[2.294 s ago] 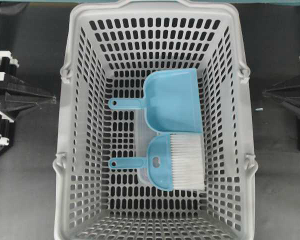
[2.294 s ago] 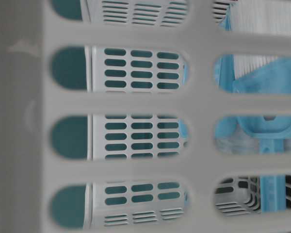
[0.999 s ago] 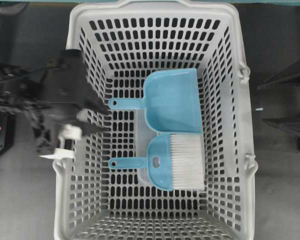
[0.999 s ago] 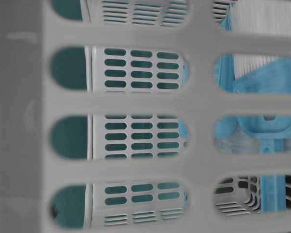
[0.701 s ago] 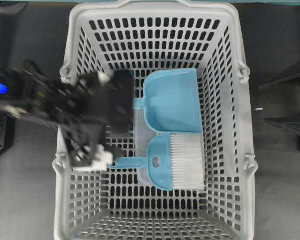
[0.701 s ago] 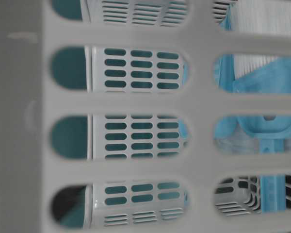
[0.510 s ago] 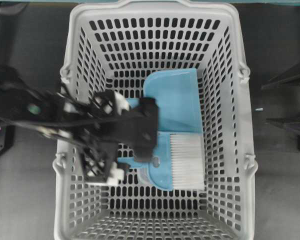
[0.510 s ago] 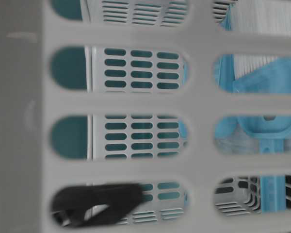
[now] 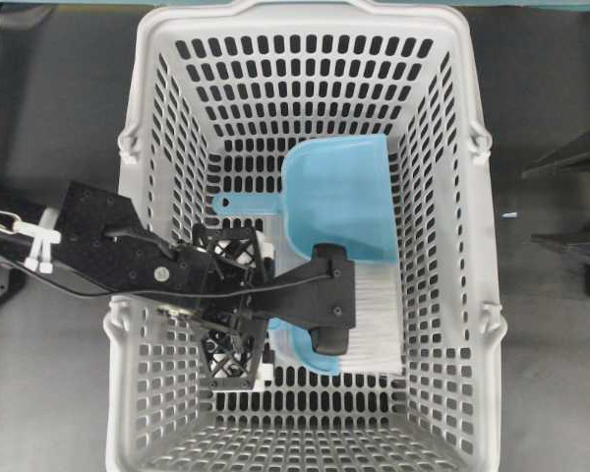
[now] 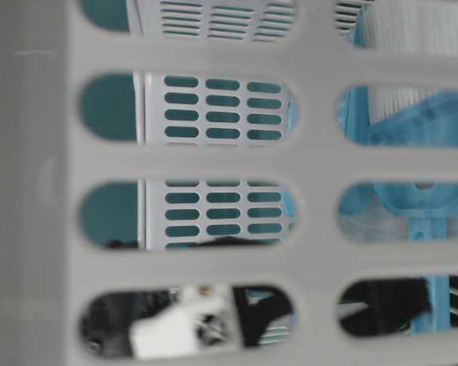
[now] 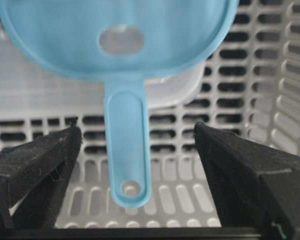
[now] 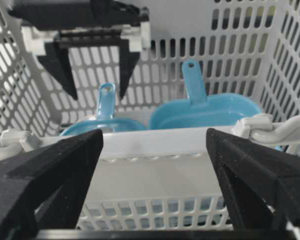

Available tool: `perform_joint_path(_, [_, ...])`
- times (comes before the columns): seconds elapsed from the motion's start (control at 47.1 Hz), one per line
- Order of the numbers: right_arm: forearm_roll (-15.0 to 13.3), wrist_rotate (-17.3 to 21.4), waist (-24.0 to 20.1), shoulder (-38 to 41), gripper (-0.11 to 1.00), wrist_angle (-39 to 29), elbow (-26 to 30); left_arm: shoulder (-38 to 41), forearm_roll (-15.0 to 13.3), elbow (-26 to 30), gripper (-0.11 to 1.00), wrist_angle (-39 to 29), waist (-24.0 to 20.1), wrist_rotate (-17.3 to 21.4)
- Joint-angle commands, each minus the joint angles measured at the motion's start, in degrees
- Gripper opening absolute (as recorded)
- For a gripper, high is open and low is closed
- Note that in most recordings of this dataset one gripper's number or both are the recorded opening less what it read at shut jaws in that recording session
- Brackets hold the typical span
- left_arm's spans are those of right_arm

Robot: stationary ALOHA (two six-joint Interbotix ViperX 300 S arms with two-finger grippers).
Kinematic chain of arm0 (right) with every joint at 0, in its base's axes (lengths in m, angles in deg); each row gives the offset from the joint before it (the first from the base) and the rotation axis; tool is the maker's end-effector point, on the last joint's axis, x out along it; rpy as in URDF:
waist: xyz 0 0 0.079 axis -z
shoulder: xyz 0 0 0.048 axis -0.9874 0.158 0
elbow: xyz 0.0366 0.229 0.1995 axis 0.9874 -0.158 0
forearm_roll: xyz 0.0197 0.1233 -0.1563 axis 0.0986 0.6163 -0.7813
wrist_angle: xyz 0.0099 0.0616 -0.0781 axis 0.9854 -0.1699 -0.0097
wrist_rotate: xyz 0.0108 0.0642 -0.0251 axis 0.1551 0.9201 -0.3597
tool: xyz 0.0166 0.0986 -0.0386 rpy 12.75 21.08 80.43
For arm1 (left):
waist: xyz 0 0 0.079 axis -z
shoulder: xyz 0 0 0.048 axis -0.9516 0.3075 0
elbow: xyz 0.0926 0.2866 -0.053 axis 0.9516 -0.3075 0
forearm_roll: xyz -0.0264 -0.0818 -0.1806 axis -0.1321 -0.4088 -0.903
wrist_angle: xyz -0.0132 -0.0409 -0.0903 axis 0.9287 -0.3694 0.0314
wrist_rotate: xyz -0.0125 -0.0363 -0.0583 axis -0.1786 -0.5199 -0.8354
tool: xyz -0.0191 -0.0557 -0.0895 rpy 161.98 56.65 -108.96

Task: Pick up the hand brush from the shopping basket with the left arm.
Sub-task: 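Close the left gripper on the blue brush handle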

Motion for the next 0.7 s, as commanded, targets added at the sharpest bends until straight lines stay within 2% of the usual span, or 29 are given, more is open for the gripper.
perform_joint_path(0.0, [0.18, 0.18, -0.09, -0.09, 0.79, 0.53, 0.35, -0.7, 0.18, -0.53, 0.91, 0.35, 0.09, -0.18])
perform_joint_path(0.446, [0.26, 0.44, -0.18, -0.18, 0.79, 1.14, -0.62, 2.64, 0.18, -4.22, 0.91, 7.73, -0.18, -0.18])
perform_joint_path(0.68, [0.26, 1.41, -0.09, -0.18, 0.79, 1.14, -0.97, 3.34, 0.18, -6.06, 0.91, 8.17, -0.44, 0.35])
